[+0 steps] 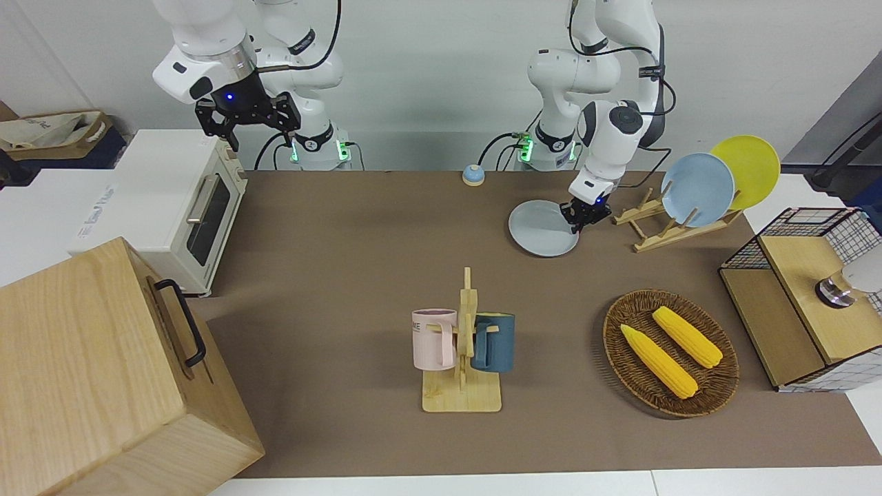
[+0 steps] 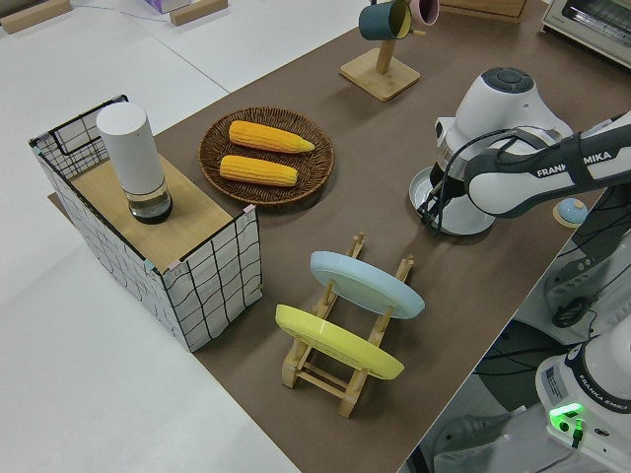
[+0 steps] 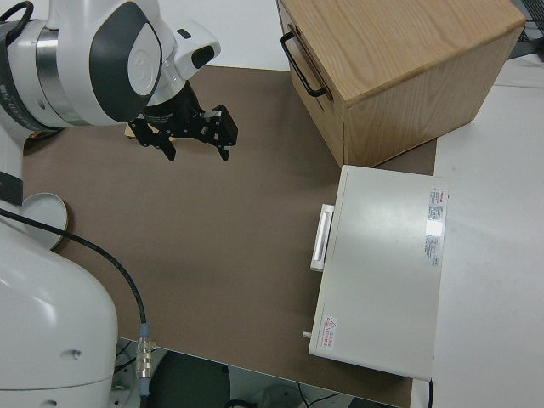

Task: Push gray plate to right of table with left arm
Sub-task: 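Push the gray plate with the left gripper across the table toward the toaster oven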

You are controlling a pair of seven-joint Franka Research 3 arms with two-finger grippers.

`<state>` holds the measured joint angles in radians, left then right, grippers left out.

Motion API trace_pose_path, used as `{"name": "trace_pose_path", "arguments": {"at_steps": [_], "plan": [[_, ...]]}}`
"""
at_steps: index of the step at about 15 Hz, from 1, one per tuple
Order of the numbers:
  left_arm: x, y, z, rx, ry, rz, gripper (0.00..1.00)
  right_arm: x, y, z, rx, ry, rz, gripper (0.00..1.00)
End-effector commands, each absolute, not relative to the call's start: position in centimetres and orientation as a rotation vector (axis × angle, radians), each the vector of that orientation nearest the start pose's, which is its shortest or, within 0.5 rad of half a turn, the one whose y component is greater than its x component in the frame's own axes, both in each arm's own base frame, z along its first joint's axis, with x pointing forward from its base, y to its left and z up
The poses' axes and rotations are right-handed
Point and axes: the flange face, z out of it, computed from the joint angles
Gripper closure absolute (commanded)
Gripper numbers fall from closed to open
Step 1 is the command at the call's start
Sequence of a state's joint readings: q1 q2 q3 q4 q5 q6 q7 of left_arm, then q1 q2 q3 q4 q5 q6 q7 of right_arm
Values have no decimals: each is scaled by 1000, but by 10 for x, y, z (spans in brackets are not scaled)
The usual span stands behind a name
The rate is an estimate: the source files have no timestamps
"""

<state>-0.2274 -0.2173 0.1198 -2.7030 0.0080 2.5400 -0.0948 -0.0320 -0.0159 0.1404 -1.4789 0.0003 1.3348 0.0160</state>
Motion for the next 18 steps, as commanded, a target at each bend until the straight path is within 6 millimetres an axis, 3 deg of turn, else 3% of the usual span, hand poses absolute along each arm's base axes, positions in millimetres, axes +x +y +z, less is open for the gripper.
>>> {"name": "trace_pose_path", "arguments": {"at_steps": [1, 9, 18], "plan": [[398, -82, 285, -3152, -5, -47, 1000, 518, 57, 660, -3139, -124, 208, 17], [397, -155, 278, -3151, -59, -29, 1000, 518, 57, 660, -3139, -124, 208, 17], [386, -250, 273, -3147, -145, -38, 1000, 518, 56, 660, -3139, -121, 208, 17]]}}
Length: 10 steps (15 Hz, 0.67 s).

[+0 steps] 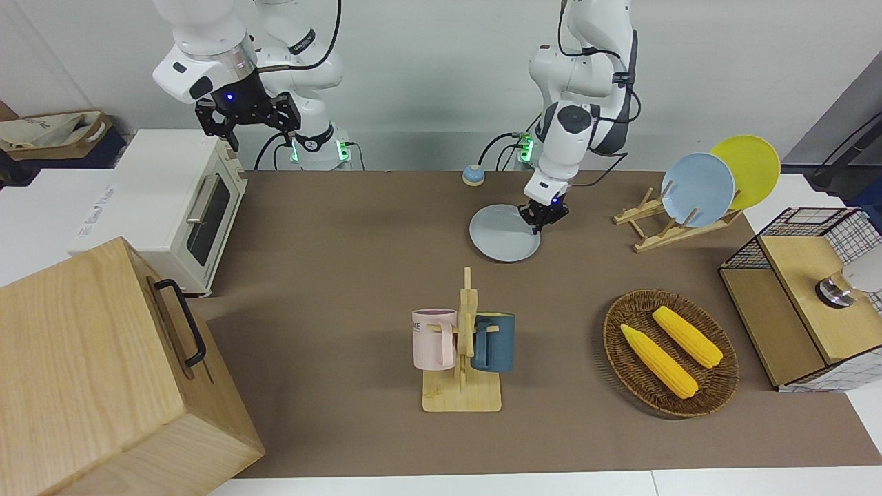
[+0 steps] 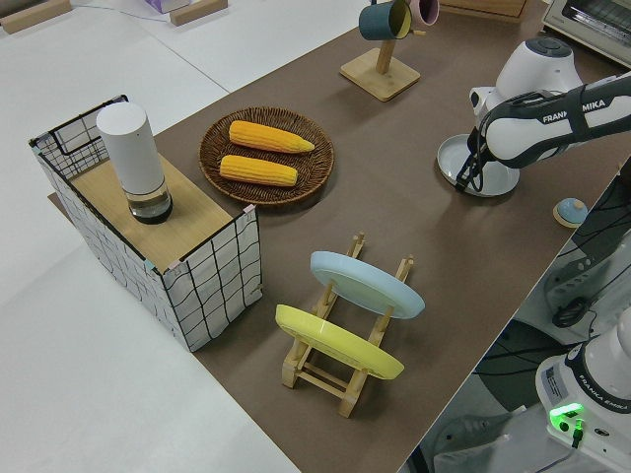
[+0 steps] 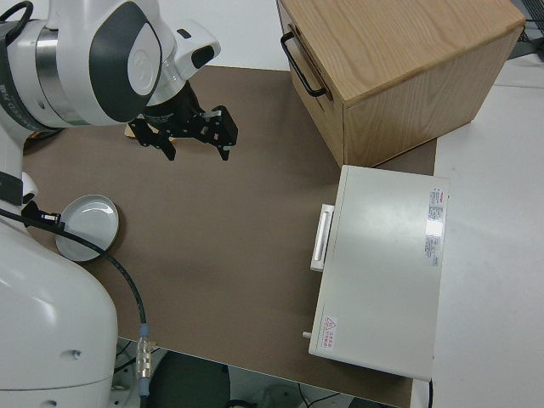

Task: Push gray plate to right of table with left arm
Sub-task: 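Push the gray plate with the left gripper across the table toward the toaster oven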

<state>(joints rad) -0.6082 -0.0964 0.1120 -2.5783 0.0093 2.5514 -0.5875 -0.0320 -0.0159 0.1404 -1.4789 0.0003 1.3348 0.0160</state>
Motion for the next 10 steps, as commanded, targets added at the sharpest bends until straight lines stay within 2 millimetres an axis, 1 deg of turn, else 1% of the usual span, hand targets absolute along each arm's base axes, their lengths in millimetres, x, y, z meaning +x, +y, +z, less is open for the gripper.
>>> {"name": "trace_pose_path", "arguments": {"at_steps": [1, 5, 10], "plan": [[384, -264, 273, -3147, -152, -41, 1000, 518, 57, 660, -3139, -124, 208, 17], [377, -317, 271, -3152, -196, -45, 1000, 518, 56, 660, -3139, -121, 208, 17], [375, -365, 265, -3165, -265, -41, 1000, 518, 57, 660, -3140, -121, 208, 17]]}}
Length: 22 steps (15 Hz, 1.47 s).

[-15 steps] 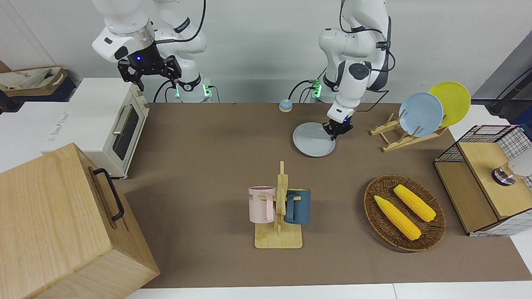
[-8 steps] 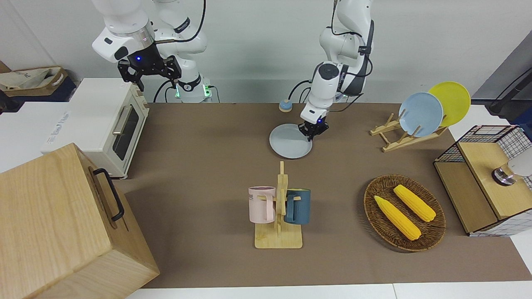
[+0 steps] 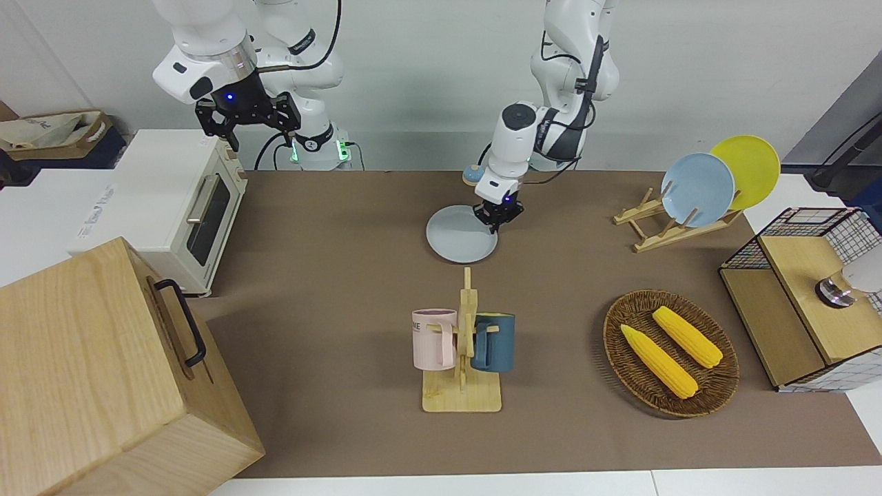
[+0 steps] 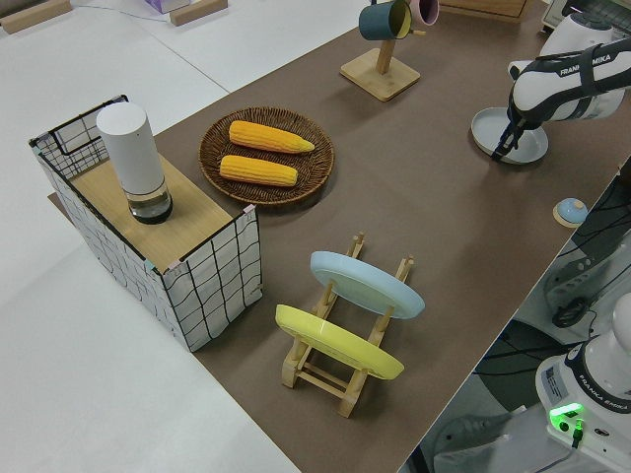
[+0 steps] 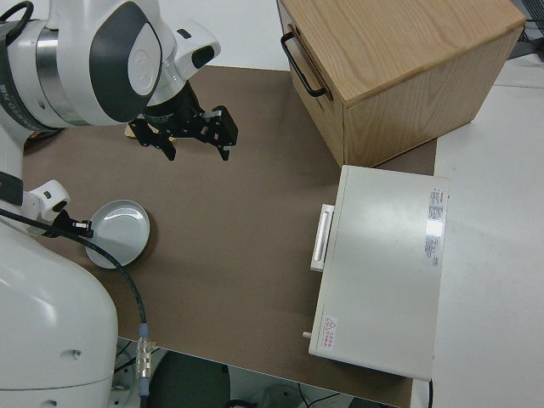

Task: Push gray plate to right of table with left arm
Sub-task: 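Push the gray plate with the left gripper across the table toward the toaster oven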

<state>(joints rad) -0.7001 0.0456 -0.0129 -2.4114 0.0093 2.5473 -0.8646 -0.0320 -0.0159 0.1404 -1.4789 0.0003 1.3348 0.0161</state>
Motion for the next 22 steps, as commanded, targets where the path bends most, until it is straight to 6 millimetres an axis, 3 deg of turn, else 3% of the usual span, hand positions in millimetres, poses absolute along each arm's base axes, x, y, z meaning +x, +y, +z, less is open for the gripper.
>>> {"name": "trace_pose_path", "arguments": {"at_steps": [1, 10, 14, 18, 20, 22], "plan": [[372, -374, 263, -3167, -268, -37, 1000, 518, 57, 660, -3139, -124, 208, 17], [362, -437, 263, -3171, -310, 9, 1000, 518, 57, 660, -3139, -124, 208, 17], [359, -457, 263, -3185, -323, 9, 1000, 518, 57, 660, -3139, -124, 208, 17], [359, -459, 263, -3187, -329, 8, 1000, 518, 56, 660, -3140, -119, 208, 17], [359, -459, 265, -3178, -327, 15, 974, 518, 57, 660, -3140, -121, 208, 17], [361, -458, 273, -3164, -330, 23, 790, 518, 57, 660, -3139, -124, 208, 17]]}}
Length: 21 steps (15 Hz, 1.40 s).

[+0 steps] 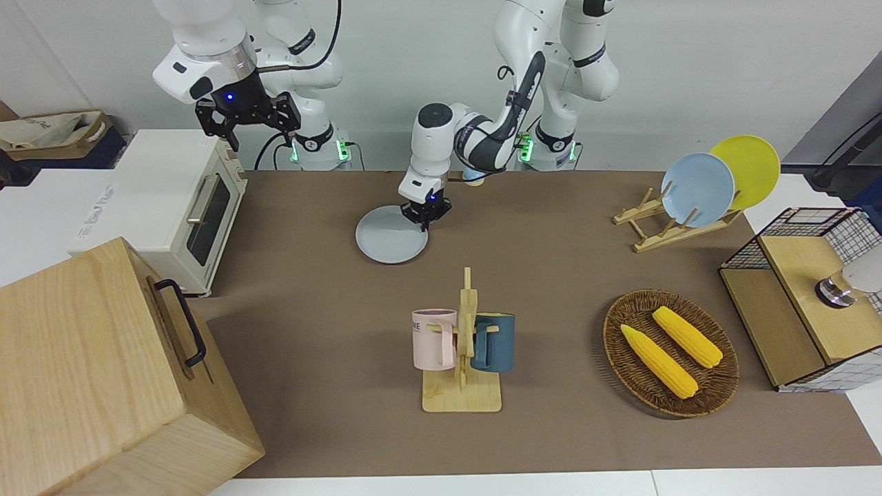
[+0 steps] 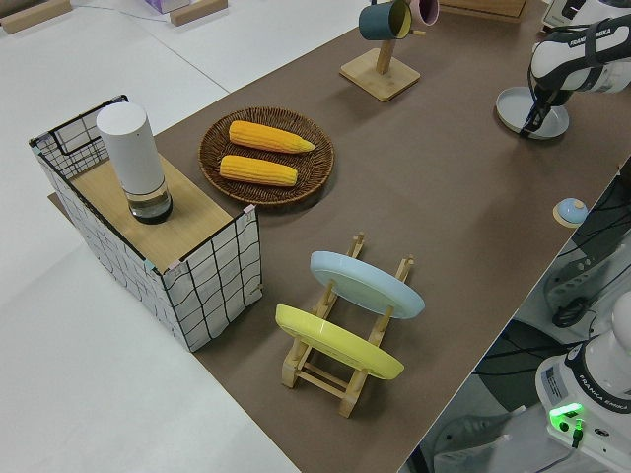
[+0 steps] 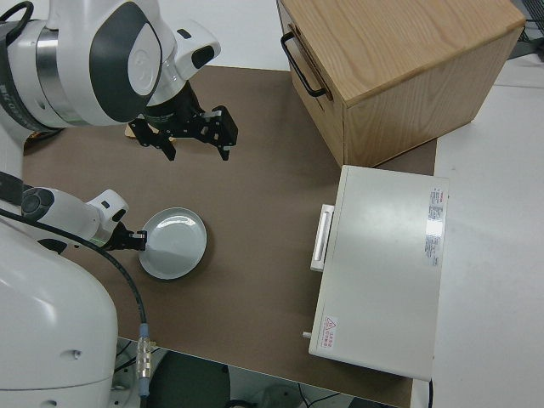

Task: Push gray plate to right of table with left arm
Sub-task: 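Push the gray plate with the left gripper across the table toward the toaster oven, then lift the left gripper away from the gray plate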

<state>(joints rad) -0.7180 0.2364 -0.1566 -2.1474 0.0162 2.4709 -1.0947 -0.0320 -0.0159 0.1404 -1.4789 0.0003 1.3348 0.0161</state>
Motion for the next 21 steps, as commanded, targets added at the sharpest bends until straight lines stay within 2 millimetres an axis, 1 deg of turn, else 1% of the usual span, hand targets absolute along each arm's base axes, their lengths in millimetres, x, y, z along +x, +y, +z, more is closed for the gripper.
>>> {"name": "trace_pose_path", "arguments": {"at_steps": [1, 2, 3, 4, 6, 10, 14, 15, 17, 19, 21], "plan": [[361, -457, 275, -3155, -326, 31, 601, 518, 57, 660, -3139, -124, 208, 17], [362, -457, 283, -3155, -321, 27, 388, 518, 57, 660, -3139, -124, 208, 17], [362, -455, 287, -3151, -315, 28, 23, 518, 56, 660, -3140, -119, 208, 17], [362, -455, 292, -3153, -312, 23, 3, 518, 57, 660, -3140, -121, 208, 17], [362, -453, 297, -3157, -297, 17, 2, 518, 57, 660, -3140, -121, 208, 17], [363, -450, 299, -3158, -287, 12, 2, 518, 57, 660, -3139, -124, 208, 17], [366, -441, 319, -3152, -234, 10, 0, 518, 56, 660, -3139, -121, 208, 17], [371, -434, 325, -3150, -230, 15, 2, 518, 57, 660, -3140, -121, 208, 17], [380, -422, 342, -3155, -210, 9, 2, 518, 56, 660, -3139, -121, 208, 17], [391, -405, 356, -3158, -189, 34, 0, 518, 57, 660, -3140, -121, 208, 17], [404, -383, 376, -3176, -178, 74, 0, 518, 56, 660, -3140, -119, 208, 17]]}}
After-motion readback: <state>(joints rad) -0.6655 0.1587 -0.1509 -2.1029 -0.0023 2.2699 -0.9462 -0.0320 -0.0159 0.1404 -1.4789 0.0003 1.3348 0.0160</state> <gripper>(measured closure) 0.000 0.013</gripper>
